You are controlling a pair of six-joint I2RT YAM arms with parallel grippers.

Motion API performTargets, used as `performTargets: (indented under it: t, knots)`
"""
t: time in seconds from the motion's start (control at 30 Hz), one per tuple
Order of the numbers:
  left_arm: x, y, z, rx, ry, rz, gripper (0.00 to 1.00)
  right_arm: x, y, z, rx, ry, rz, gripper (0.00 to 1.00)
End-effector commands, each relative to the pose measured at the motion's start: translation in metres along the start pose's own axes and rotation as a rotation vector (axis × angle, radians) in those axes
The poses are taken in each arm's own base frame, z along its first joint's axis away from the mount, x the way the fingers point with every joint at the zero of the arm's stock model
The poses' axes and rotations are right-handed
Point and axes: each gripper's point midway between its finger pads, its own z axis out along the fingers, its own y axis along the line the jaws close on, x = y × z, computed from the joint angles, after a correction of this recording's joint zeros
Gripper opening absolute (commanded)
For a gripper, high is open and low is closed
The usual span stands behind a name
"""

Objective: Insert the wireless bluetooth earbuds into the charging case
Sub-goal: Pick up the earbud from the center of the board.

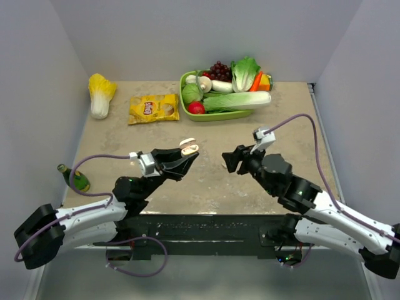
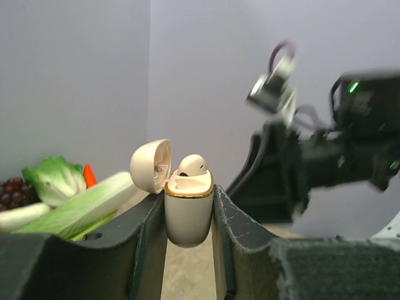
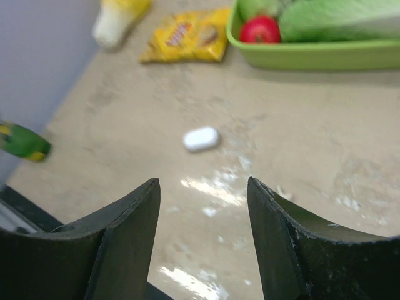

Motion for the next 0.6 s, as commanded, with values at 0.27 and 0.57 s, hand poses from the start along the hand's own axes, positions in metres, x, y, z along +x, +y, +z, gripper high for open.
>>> performTargets:
  t: [0.27, 0.57]
  knots:
    - [-0.121, -0.057, -0.045, 0.297, -0.5, -0.056, 0.0, 0.133, -0.044, 0.042, 0.16, 0.311, -0.146, 0.62]
    - [-0.109, -0.05, -0.059, 0.253, -0.459, -0.1, 0.0, 0.179, -0.092, 0.061, 0.279, 0.397, -0.117, 0.48]
